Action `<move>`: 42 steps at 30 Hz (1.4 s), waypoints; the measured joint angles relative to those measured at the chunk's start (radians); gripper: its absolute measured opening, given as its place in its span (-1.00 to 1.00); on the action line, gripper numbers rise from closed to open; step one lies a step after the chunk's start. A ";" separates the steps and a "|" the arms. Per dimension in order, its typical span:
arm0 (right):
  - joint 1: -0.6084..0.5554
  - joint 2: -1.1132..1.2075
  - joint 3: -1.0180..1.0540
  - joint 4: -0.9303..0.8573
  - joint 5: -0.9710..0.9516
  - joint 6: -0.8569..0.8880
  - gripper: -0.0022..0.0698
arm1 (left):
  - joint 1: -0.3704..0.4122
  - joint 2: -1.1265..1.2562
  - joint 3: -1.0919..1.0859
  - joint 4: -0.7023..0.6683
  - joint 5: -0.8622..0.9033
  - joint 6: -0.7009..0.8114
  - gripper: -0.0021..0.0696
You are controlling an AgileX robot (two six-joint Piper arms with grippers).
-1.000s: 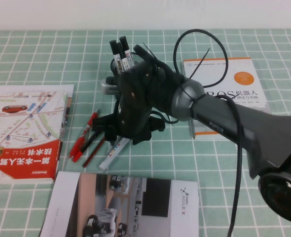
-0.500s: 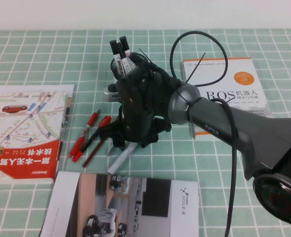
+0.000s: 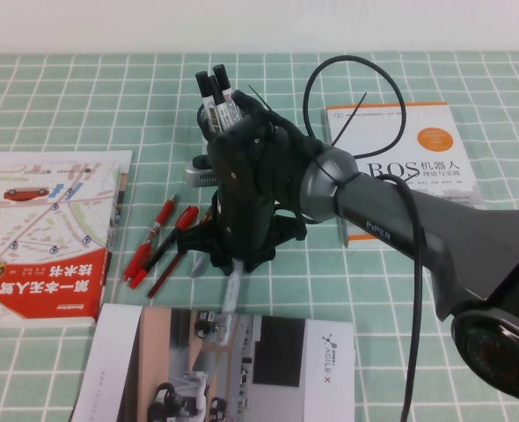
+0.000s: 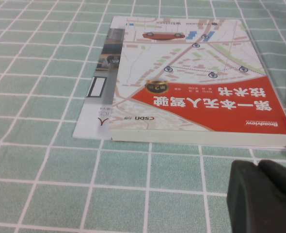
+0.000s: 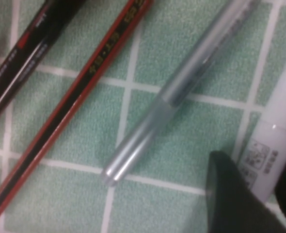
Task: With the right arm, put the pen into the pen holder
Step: Pick up the pen on the table, then place the pen onto the pen holder
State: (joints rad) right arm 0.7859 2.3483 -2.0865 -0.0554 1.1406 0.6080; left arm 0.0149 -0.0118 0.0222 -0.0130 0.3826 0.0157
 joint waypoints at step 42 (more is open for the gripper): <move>-0.111 -0.478 0.548 -0.030 -1.082 -0.315 -0.61 | 0.000 0.000 0.000 0.000 0.000 0.000 -0.95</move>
State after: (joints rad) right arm 0.6754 1.8698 -1.5383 -0.0854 0.0589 0.2933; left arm 0.0149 -0.0118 0.0222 -0.0130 0.3826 0.0157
